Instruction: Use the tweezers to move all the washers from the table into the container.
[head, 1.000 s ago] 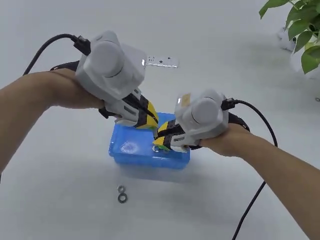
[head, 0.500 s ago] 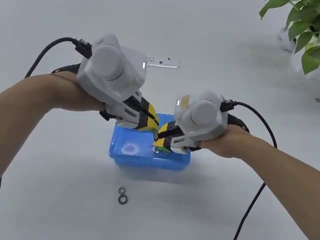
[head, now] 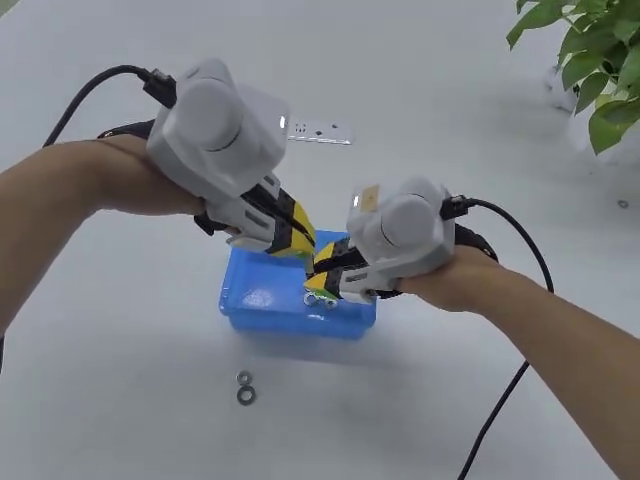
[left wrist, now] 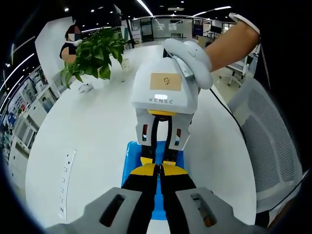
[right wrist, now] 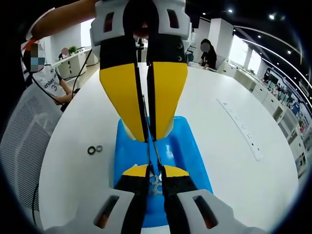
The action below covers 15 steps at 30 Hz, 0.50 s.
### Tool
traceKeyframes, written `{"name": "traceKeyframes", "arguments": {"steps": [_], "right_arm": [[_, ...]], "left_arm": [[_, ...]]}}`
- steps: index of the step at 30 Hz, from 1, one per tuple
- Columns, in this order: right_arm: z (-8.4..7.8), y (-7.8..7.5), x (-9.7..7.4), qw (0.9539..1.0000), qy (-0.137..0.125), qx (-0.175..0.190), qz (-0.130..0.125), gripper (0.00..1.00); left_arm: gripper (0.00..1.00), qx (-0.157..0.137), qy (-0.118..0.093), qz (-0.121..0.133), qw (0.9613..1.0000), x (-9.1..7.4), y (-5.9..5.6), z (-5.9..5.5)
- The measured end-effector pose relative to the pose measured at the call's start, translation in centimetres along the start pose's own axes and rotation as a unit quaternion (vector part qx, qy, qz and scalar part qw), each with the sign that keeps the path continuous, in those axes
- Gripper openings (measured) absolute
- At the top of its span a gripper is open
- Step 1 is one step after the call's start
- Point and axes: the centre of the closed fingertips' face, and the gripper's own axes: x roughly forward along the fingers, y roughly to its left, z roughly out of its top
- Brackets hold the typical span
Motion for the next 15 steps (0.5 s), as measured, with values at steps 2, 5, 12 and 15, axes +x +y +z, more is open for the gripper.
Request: {"name": "traceKeyframes", "arguments": {"steps": [2,5,12,15], "right_arm": [[0.3,0.2,-0.3,1.0,-0.002,-0.001,-0.002,0.11],[0.6,0.4,-0.6,1.0,-0.003,-0.003,-0.003,0.11],[1.7,1.3,-1.4,0.9999,-0.007,-0.008,-0.01,0.11],[2.1,1.8,-1.6,0.9998,-0.009,-0.012,-0.012,0.11]], "left_arm": [[0.06,0.004,0.0,0.0,1.0,-0.3,-0.3,0.2],[0.06,0.006,0.0,0.001,1.0,-0.8,-0.6,0.6],[0.06,0.009,0.0,0.005,1.0,-1.9,-1.5,1.2],[0.06,0.01,0.001,0.008,0.9999,-2.4,-2.0,1.3]]}}
